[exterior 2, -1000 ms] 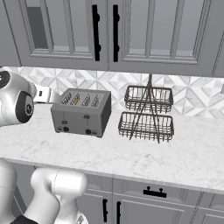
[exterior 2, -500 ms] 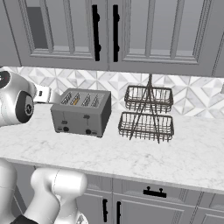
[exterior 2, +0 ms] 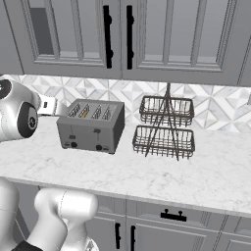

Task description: Start the toaster. Once the lever pops up, take the bread to the plate on the dining counter.

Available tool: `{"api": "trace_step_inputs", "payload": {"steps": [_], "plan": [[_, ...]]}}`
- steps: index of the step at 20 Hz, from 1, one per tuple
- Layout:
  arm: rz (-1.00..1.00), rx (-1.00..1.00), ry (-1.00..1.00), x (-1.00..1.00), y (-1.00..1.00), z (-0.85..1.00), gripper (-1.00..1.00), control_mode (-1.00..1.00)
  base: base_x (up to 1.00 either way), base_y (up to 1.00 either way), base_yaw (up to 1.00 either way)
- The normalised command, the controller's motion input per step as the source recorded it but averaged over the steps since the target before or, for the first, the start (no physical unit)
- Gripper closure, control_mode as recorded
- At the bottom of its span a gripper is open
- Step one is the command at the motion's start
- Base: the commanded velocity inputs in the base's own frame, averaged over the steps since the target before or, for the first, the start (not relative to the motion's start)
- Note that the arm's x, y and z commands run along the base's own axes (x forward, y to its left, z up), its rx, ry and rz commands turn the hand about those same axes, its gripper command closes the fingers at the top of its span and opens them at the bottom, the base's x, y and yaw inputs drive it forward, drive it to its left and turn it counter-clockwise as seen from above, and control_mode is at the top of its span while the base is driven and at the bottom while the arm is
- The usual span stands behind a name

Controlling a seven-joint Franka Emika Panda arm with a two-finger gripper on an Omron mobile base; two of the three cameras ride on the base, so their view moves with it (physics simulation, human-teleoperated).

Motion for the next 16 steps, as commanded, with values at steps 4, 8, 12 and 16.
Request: {"api": "trace_step_inputs", "payload": {"steps": [4,8,12,16], "plan": [[0.0,0.0,0.0,0.0,0.0,0.0,-1.0,-1.0,0.0,0.0,0.0],[0.0,0.0,0.0,0.0,0.0,0.0,-1.0,-1.0,0.0,0.0,0.0],[0.0,0.0,0.0,0.0,0.0,0.0,-1.0,-1.0,0.0,0.0,0.0],[0.0,0.0,0.0,0.0,0.0,0.0,-1.0,-1.0,0.0,0.0,0.0]]}}
